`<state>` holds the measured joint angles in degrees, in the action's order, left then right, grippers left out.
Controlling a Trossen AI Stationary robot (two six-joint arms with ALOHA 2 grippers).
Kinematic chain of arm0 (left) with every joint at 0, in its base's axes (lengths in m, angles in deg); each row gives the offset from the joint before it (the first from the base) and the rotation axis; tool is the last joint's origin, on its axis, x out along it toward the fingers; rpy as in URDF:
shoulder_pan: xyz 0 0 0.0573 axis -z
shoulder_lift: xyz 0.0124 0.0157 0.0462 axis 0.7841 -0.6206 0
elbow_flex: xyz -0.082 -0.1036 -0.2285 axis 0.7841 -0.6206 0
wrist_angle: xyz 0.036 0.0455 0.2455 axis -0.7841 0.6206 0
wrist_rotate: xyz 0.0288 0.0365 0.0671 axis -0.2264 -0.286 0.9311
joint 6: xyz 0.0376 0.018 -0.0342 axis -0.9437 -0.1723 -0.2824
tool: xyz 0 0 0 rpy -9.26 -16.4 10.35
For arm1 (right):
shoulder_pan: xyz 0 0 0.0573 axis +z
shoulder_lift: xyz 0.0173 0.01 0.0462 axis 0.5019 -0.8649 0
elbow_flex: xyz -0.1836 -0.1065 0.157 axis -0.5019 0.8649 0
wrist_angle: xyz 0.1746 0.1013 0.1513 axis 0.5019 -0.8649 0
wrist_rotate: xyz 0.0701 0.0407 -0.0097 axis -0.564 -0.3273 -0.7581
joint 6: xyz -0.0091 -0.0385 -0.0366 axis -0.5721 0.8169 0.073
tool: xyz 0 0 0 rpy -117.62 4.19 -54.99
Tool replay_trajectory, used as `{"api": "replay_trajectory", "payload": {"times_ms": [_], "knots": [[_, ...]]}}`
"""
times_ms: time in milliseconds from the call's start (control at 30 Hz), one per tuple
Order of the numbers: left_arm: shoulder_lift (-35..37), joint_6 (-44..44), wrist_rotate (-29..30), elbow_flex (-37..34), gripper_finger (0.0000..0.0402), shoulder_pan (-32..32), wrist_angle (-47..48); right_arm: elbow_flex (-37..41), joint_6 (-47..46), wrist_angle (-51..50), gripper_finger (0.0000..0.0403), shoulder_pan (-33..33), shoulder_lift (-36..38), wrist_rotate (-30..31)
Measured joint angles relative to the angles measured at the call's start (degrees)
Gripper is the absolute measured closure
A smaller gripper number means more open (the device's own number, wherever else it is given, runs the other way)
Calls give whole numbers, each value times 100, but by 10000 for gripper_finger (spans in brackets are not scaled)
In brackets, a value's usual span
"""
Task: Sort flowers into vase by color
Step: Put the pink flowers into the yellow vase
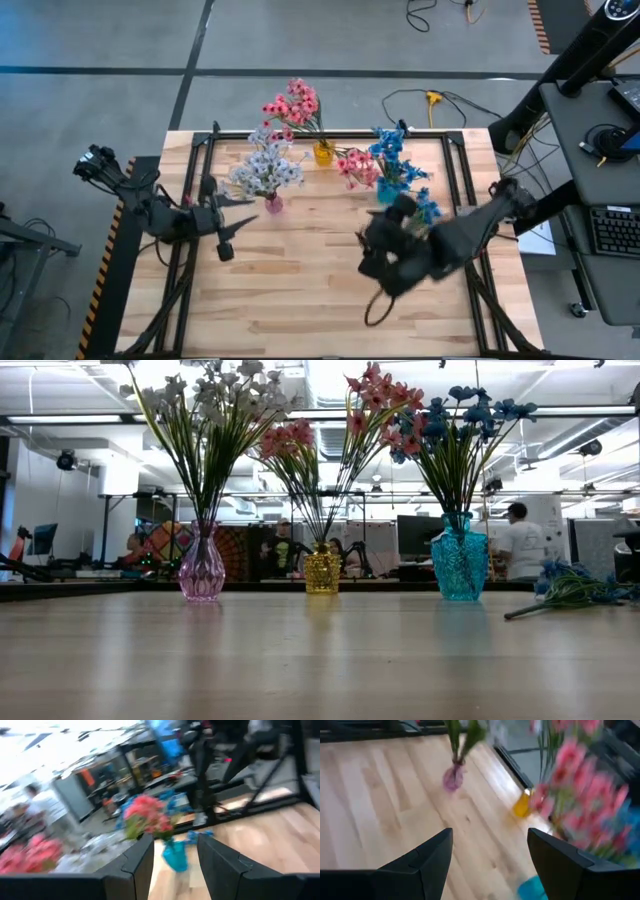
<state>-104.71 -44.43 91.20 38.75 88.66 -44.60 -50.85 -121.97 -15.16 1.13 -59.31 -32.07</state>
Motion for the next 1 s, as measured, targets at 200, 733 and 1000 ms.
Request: {"api": "replay_trajectory", "payload": {"times_ms": [200,733,1000], "knots": [[-134,-326,-151,233,267,4,-46,1685,-2532,493,154,386,-30,1222],[497,-527,-151,80,267,0,933,3178,-2332,3562,151,-1638,-151,1577],[1365,-569,-494,-241,267,0,925,3907,-1208,5896,112,-2227,-282,1645]]}}
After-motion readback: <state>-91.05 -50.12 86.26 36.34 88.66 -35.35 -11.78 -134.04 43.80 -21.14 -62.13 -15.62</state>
